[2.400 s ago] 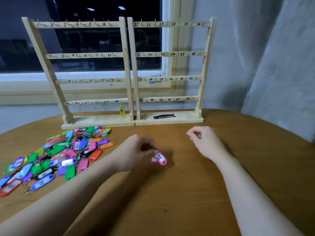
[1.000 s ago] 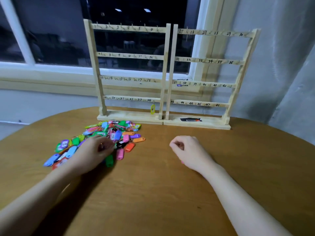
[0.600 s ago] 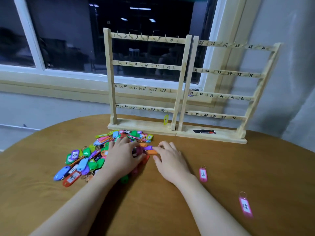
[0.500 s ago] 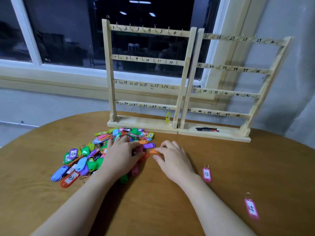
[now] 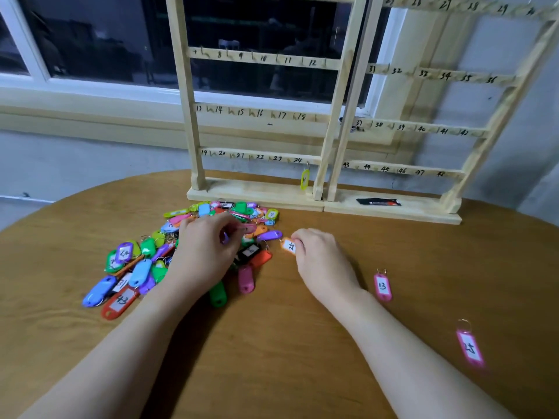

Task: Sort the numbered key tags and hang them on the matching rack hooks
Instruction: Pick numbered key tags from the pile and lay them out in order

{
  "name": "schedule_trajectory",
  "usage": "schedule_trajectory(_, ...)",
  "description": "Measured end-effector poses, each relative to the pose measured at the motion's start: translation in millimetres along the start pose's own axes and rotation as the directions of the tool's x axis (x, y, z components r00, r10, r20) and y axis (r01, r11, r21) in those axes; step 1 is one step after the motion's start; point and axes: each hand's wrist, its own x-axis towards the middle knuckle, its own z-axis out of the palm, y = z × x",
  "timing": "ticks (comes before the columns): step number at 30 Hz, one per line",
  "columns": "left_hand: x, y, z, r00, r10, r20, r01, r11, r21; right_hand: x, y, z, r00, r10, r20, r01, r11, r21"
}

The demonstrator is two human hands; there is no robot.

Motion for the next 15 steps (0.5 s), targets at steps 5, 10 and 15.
schedule_trajectory(5,-5,12,-8,0.995,-0.095,0.036,0.101,0.966,-0.238,-1,7,2,0.982,0.168,-0.084,-0.114,0.888,0.445)
schedule_trajectory(10,-8,28,-15,0.967,-0.172,0.189,0.235,0.886,-0.400,1,5,-2,0.977,0.206,-0.051,-0.127,0.760,0.637)
schedule_trajectory(15,-8,36,-19,0.930,-0.207,0.305,0.342,0.794,-0.503,0,4,-5,0.976,0.215,-0.037,-0.132,0.716,0.686)
